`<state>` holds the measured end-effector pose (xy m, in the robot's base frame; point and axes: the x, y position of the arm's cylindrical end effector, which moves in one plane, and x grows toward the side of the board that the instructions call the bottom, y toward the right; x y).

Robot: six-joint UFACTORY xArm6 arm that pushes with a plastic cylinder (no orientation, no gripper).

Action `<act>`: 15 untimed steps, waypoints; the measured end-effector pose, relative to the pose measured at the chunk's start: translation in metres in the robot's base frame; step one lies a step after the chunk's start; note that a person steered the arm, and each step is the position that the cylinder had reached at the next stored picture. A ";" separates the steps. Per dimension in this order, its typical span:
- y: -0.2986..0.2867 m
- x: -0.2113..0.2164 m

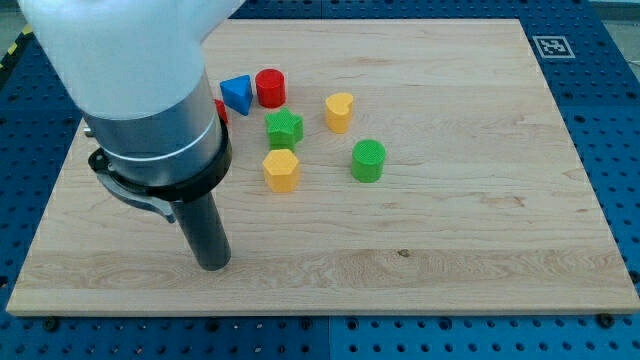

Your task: Push the green star down a bit

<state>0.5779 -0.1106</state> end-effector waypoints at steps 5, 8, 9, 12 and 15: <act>0.167 -0.048; 0.268 -0.163; 0.252 -0.211; 0.129 -0.260; 0.082 -0.201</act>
<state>0.3764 -0.0286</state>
